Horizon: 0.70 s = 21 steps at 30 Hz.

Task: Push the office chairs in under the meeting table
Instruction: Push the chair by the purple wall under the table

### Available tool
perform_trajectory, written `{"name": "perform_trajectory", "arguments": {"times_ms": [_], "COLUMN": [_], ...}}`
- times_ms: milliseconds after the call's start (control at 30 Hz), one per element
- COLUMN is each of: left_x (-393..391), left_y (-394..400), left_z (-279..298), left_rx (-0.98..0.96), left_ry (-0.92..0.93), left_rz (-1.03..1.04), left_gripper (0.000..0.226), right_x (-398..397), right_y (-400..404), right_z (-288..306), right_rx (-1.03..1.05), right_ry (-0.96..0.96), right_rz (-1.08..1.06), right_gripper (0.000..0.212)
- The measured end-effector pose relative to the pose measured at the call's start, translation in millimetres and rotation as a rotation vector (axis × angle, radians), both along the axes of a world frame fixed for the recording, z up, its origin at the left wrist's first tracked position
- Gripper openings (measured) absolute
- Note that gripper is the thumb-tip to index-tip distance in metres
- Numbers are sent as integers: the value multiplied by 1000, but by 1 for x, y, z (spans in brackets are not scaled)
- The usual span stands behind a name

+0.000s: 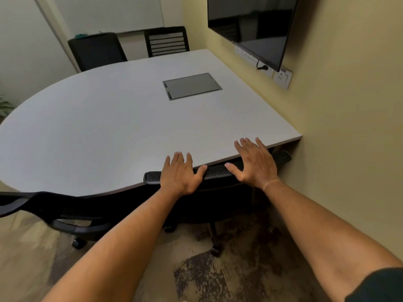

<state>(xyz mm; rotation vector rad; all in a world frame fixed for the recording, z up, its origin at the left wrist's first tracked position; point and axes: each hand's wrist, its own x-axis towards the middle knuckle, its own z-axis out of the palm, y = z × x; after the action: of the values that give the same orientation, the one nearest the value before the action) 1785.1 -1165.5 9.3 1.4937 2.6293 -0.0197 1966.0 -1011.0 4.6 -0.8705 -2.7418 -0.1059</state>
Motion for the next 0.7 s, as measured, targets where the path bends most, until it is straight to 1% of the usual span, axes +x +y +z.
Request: {"name": "perform_trajectory", "arguments": {"times_ms": [533, 700], "left_x": [8, 8], "left_y": [55, 69], "left_z": [2, 2], "left_rx": [128, 146], "left_ry": [-39, -23], "left_rz": [88, 107], "left_gripper": [87, 86], "right_x": [-17, -24], "right_y": [77, 99], "right_z": [0, -3], "right_rx": [-12, -17], "right_ry": [28, 37], "right_rz": [65, 88], "right_gripper": [85, 85]}}
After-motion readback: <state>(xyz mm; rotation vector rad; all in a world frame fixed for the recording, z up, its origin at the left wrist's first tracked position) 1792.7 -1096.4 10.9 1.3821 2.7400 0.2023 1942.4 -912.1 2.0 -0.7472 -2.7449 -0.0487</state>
